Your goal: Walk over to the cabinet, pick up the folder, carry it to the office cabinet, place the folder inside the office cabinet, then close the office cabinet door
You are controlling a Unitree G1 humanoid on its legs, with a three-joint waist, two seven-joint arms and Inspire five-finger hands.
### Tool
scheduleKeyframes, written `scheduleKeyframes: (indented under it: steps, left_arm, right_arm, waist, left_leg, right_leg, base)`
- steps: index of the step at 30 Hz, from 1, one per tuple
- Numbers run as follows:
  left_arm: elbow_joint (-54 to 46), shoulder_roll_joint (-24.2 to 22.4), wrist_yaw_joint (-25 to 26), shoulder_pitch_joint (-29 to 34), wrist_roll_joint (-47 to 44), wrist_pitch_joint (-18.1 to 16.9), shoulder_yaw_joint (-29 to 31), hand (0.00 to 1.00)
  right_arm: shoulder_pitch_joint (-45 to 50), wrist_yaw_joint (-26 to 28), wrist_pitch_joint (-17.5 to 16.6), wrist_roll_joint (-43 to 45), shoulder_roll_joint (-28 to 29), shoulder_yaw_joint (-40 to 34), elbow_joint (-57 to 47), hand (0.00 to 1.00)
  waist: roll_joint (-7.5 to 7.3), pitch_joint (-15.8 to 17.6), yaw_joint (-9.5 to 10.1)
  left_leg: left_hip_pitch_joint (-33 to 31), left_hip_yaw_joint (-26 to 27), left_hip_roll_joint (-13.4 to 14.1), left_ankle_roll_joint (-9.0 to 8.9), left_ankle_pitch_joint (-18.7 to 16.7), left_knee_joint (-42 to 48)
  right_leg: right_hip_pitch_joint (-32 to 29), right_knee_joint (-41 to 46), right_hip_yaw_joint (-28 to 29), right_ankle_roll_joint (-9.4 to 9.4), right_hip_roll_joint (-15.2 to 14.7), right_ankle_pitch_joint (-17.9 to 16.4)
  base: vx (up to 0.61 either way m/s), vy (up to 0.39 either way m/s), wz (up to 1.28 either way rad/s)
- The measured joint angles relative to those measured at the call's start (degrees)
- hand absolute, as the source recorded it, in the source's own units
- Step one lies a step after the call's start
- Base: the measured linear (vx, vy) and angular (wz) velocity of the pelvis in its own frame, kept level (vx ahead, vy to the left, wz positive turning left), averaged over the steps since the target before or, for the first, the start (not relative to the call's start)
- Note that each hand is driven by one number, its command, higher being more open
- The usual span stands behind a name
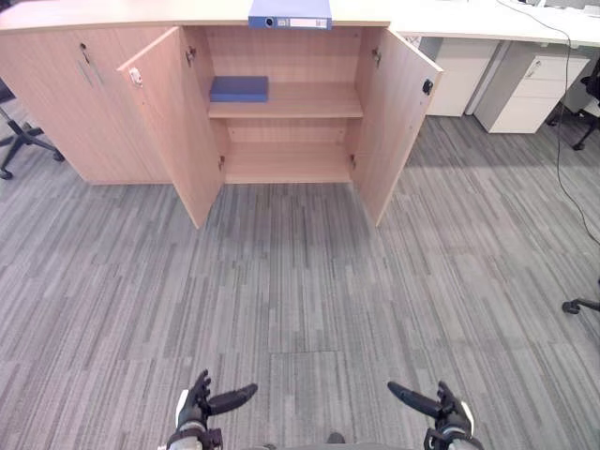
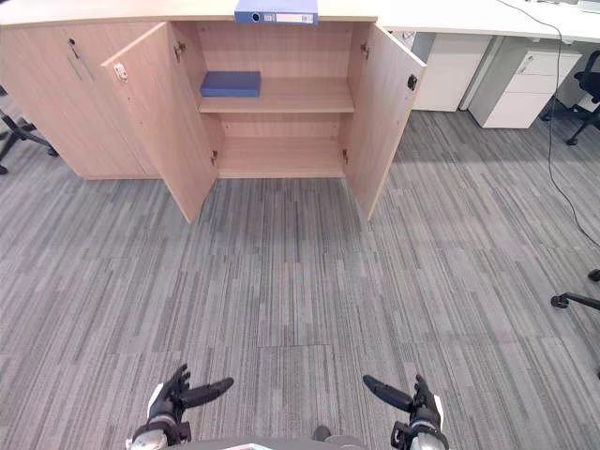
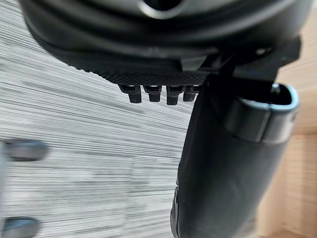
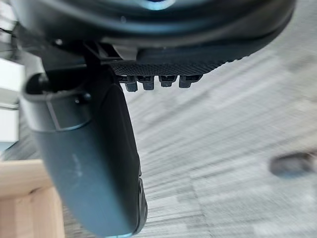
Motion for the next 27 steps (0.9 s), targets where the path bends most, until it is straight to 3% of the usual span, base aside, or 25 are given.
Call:
scheduleKeyframes:
  steps: [10, 16, 18, 20, 21, 22, 24, 25, 27]
  left_arm:
    - [-1.0, 0.1, -1.0, 0.2, 0.0, 0.0, 1.0, 1.00]
    - [-3.8, -0.2, -0.9, 0.3, -0.6, 0.0, 1.0, 1.00]
    - [-5.1, -0.3, -0.7, 0.6, -1.0, 0.0, 1.0, 1.00]
    - [-5.8, -0.6, -0.6, 0.7, -1.7, 0.0, 1.0, 1.00]
    - [-5.9, -0.6, -0.5, 0.7, -1.7, 0.0, 1.0, 1.00]
    - [-5.9, -0.5, -0.5, 0.5, -1.8, 0.0, 0.8, 1.00]
    - [-5.8, -0.1, -0.3, 0.7, -1.8, 0.0, 0.8, 1.00]
    - [-5.8, 0.6, 0.4, 0.1, -1.8, 0.0, 0.9, 1.00]
    - [-5.4, 1.1, 0.8, -1.5, -1.8, 0.0, 0.9, 1.00]
  right_arm:
    - [-1.5, 1.3, 0.0, -3.5, -0.6, 0.0, -0.9, 1.00]
    - [-5.0, 1.1, 0.1, -3.5, -3.1, 0.1, -1.5, 1.00]
    - [-6.3, 1.0, 0.2, -3.5, -3.7, 0.3, -1.4, 1.00]
    - [-6.6, 0.6, 0.2, -3.5, -3.7, 0.3, -1.4, 1.00]
    - [-6.5, 0.6, 0.3, -3.4, -3.4, 0.5, -1.5, 1.00]
    - [-5.8, 0.5, 0.4, -3.4, -3.2, 0.6, -2.0, 1.00]
    - [-4.8, 0.5, 0.8, -3.4, -3.2, 0.6, -2.1, 1.00]
    - [-4.6, 0.3, 1.0, -3.3, -3.3, 0.9, -2.1, 1.00]
    - [-4.8, 0.1, 1.0, -3.3, -3.8, 1.7, -2.2, 1.00]
  waist:
    - [0.70, 1.9, -0.39]
    - [2.55, 3.7, -0.29]
    - [3.33, 4.3, -0.20]
    - [3.58, 4.7, -0.19]
    - [3.43, 5.2, -0.19]
    - [3.36, 5.9, -0.62]
    - [3.36, 6.7, -1.14]
    - [3.53, 7.9, -1.56]
    - [4.62, 9.1, -2.25]
  left_leg:
    - [0.8, 1.2, -0.2, -1.60, -1.1, 0.5]
    - [-4.7, 3.9, 0.1, -0.66, -6.6, 9.2]
    - [-6.3, 5.4, 0.4, 0.52, -9.2, 11.8]
    - [-6.6, 6.3, 0.4, 2.07, -11.9, 13.4]
    - [-6.2, 6.4, 0.1, 2.57, -13.0, 14.0]
    - [-4.6, 5.6, -0.8, 3.68, -13.8, 13.7]
    - [-2.0, 5.0, -1.3, 4.09, -14.7, 12.9]
    - [0.5, 4.4, -1.1, 4.17, -14.7, 11.0]
    - [2.1, 3.1, 0.3, 4.15, -14.7, 9.2]
  right_leg:
    - [1.0, -0.2, -0.4, 0.11, -0.5, 0.0]
    - [-2.1, 1.6, 1.4, 1.88, -0.8, -1.9]
    - [-5.4, 6.8, 2.4, 2.34, -0.6, -5.1]
    - [-10.0, 16.7, 2.5, 4.06, -0.8, -9.2]
    - [-13.9, 25.8, 1.8, 5.19, -1.3, -10.8]
    - [-20.5, 40.1, -1.0, 5.40, -2.9, -11.1]
    - [-23.6, 44.7, -3.1, 3.74, -4.0, -13.4]
    - [-26.9, 43.3, -6.4, 2.01, -4.2, -14.4]
    - [-29.9, 39.5, -8.6, 1.26, -3.2, -14.0]
  base:
    - [0.07, 0.012, -0.02]
    - [0.03, -0.020, -0.18]
    - [0.03, 0.006, -0.25]
    - [0.04, 0.039, -0.19]
    - [0.09, 0.085, -0.01]
    - [0.12, 0.077, 0.10]
    - [0.24, 0.054, 0.23]
    - [0.34, 0.030, 0.25]
    - [0.36, -0.027, 0.36]
